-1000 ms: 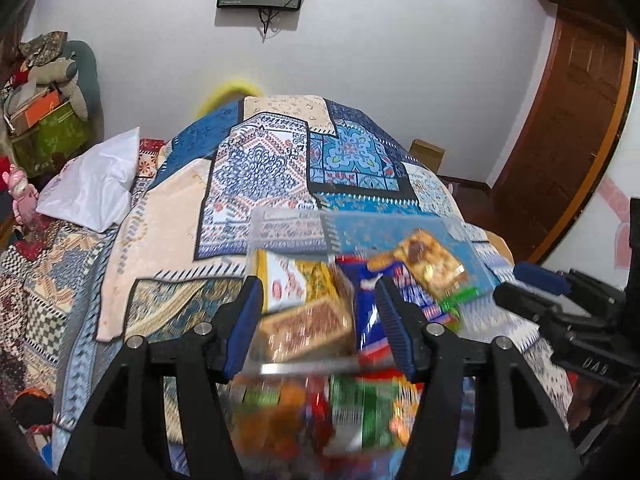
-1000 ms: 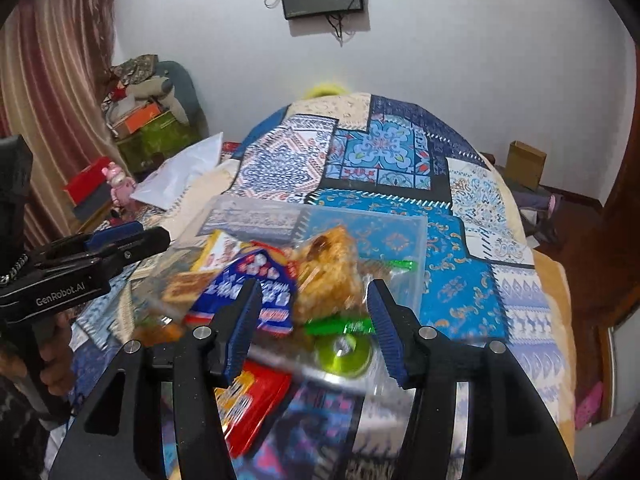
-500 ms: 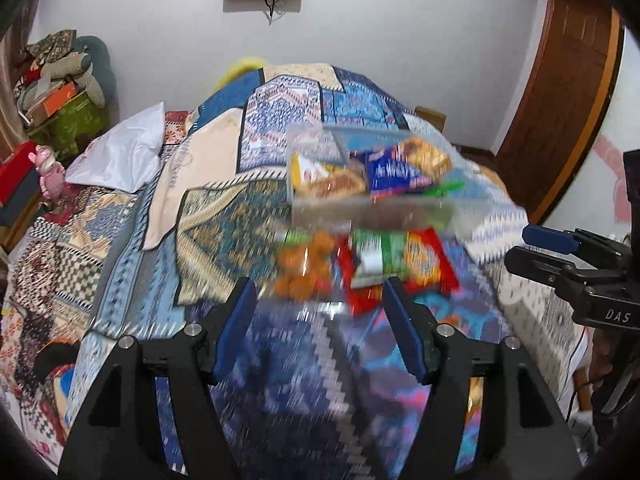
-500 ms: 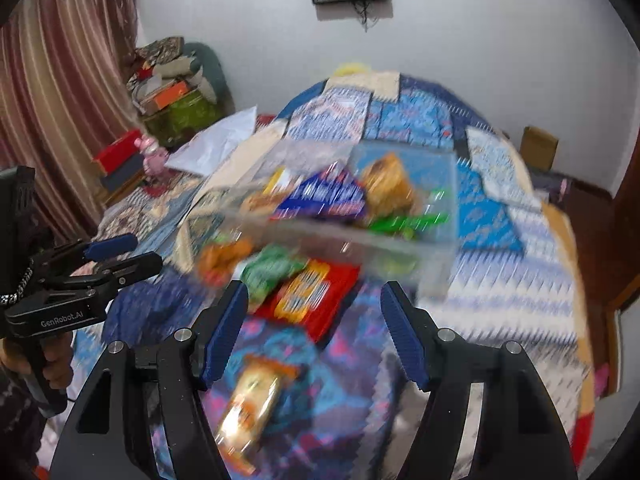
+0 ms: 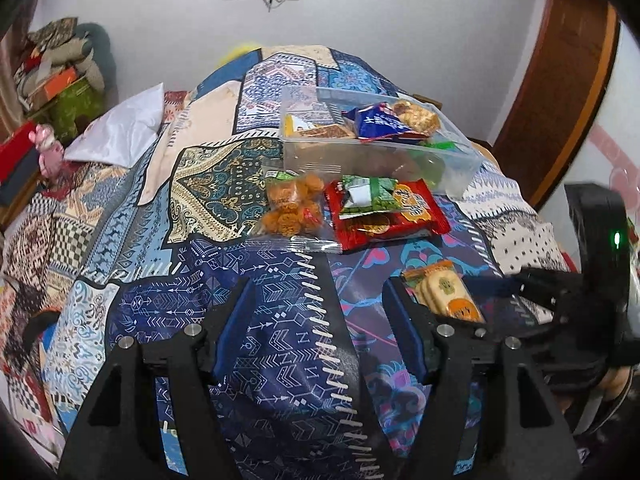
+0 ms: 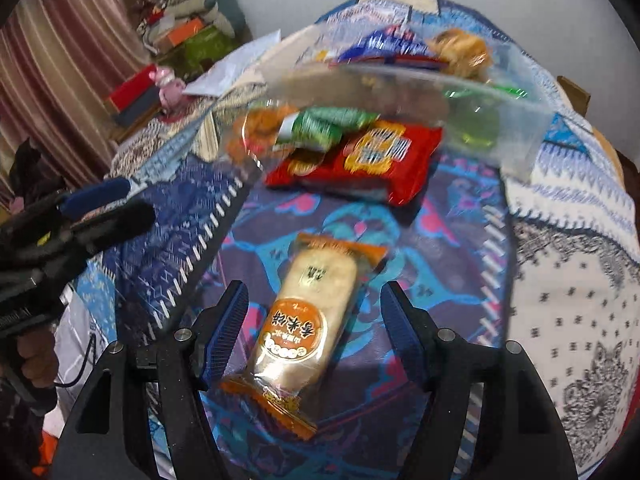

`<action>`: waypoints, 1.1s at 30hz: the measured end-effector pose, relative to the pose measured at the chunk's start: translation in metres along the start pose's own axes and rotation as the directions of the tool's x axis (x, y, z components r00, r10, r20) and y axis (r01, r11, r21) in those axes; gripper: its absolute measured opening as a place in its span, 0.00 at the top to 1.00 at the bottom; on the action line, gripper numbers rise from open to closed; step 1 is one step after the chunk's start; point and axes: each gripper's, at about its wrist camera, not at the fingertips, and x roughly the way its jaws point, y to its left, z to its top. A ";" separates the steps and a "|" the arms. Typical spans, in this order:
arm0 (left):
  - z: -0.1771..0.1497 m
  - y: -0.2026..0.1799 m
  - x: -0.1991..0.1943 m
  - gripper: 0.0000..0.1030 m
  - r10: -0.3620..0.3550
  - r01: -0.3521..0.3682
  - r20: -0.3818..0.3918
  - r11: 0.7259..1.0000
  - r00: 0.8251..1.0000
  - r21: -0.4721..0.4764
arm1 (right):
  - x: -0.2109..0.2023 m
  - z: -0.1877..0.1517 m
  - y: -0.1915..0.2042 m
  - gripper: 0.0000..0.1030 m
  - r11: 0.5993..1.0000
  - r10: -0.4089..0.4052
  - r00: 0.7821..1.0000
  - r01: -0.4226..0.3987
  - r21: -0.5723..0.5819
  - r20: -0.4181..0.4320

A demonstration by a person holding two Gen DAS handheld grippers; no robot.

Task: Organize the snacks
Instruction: 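Grasp the orange puffed snack bag with left tool while right tool grasps cream bread pack, then carry puffed snack bag and bread pack into the clear box and release both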

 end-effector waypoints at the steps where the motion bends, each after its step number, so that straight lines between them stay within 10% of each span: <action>1: 0.001 0.001 0.002 0.37 0.002 -0.002 -0.001 1.000 1.000 -0.008 | 0.002 0.000 0.000 0.44 1.000 -0.001 1.000 0.001 -0.004 0.000; 6: 0.007 0.008 0.013 0.37 0.012 -0.012 -0.013 0.999 1.000 -0.041 | 0.001 0.002 0.000 0.66 1.000 0.005 1.000 -0.005 -0.026 0.003; 33: 0.060 0.033 0.133 0.37 0.020 -0.037 -0.122 0.990 0.992 -0.137 | -0.031 0.038 -0.053 0.68 0.997 0.004 0.987 -0.017 0.077 0.163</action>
